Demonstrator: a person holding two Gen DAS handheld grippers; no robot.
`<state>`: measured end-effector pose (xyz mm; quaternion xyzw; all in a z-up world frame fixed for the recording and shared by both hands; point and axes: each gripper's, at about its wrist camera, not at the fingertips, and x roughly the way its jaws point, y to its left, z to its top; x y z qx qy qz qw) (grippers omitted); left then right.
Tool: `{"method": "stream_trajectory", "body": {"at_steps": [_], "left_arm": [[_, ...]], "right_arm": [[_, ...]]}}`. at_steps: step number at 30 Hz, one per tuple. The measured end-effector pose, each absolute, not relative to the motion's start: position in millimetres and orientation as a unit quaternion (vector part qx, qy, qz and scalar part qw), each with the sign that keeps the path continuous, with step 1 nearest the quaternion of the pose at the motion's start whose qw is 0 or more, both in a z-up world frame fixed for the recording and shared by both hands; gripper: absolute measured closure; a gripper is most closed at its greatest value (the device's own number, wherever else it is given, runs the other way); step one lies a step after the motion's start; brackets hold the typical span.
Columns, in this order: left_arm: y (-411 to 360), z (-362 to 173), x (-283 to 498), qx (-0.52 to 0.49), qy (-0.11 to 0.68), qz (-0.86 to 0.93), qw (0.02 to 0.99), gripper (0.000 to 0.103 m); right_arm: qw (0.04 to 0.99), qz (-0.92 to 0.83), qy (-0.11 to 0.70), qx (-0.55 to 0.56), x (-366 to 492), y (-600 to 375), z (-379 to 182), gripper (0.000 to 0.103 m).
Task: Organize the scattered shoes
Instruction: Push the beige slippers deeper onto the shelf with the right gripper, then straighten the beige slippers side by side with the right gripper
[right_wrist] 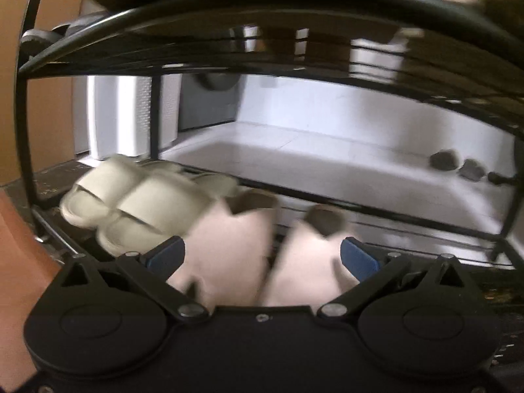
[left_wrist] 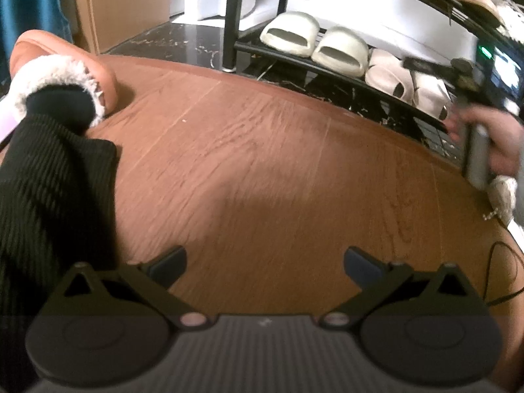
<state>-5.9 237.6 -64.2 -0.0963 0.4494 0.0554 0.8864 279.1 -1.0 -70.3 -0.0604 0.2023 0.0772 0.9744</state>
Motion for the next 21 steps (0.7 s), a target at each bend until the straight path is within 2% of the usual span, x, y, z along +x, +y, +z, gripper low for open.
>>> {"method": "stream_trajectory", "body": {"at_steps": [6,10,21], "left_arm": [[243.0,-63.5,-4.5,-0.109,0.453,0.058,0.883,0.001],[242.6,-63.4,-3.8,-0.112,0.454,0.053,0.882,0.001],[245.1,-65.0,-4.2,-0.12,0.456,0.054,0.88,0.001]], "right_arm": [[0.967,0.032,0.246,-0.054,323.4,28.8,-83.0,0.002],[0.962,0.024,0.266,-0.061,331.9,33.9,-95.7,0.015],[0.966,-0.044,0.254,-0.032,321.3,39.9,-101.1,0.02]]}}
